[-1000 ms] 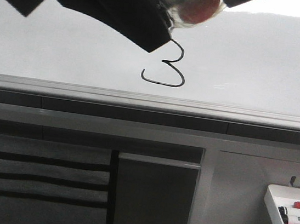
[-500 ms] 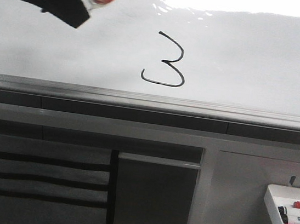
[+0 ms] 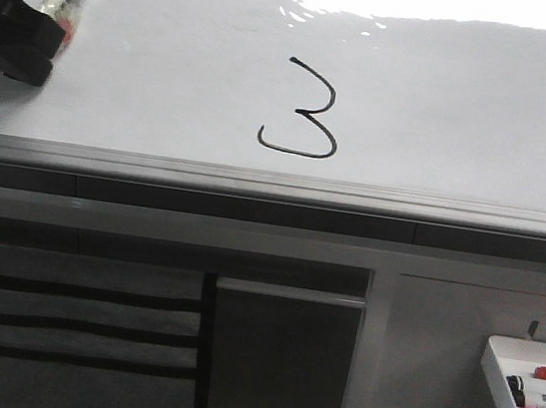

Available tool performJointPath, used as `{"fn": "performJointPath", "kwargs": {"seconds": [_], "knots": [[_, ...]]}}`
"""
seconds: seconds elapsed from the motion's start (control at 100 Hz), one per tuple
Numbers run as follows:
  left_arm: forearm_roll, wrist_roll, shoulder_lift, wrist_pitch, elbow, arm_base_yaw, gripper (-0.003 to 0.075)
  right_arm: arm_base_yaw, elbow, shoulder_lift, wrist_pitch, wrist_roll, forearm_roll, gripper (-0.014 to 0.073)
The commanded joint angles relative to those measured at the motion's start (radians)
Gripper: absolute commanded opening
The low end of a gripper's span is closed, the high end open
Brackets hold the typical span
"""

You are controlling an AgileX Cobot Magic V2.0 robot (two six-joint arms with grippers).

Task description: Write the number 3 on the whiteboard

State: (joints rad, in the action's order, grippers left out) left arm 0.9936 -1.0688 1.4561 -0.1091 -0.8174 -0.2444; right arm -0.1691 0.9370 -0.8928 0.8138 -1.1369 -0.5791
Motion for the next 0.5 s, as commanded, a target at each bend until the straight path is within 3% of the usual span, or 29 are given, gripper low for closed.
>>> {"fn": "performJointPath", "kwargs": {"seconds": [0.0, 0.19, 0.38, 0.49], "knots": [[0.020, 0.011, 0.002, 0.049, -0.039, -0.001, -0.0020, 0.009, 0.025, 0.011, -0.042, 0.001, -0.033, 0.0356], [0.018, 0.011, 0.002, -0.006, -0.058, -0.001, 0.0014, 0.009, 0.025, 0.011, -0.040, 0.021, -0.033, 0.0356], [0.014, 0.011, 0.002, -0.018, -0.068, -0.001, 0.0321, 0.011, 0.025, 0.011, -0.045, 0.137, -0.029, 0.0356], [-0.029, 0.011, -0.015, -0.026, -0.068, -0.001, 0.0381, 0.026, 0.025, 0.011, -0.040, 0.224, -0.004, 0.0356]]}}
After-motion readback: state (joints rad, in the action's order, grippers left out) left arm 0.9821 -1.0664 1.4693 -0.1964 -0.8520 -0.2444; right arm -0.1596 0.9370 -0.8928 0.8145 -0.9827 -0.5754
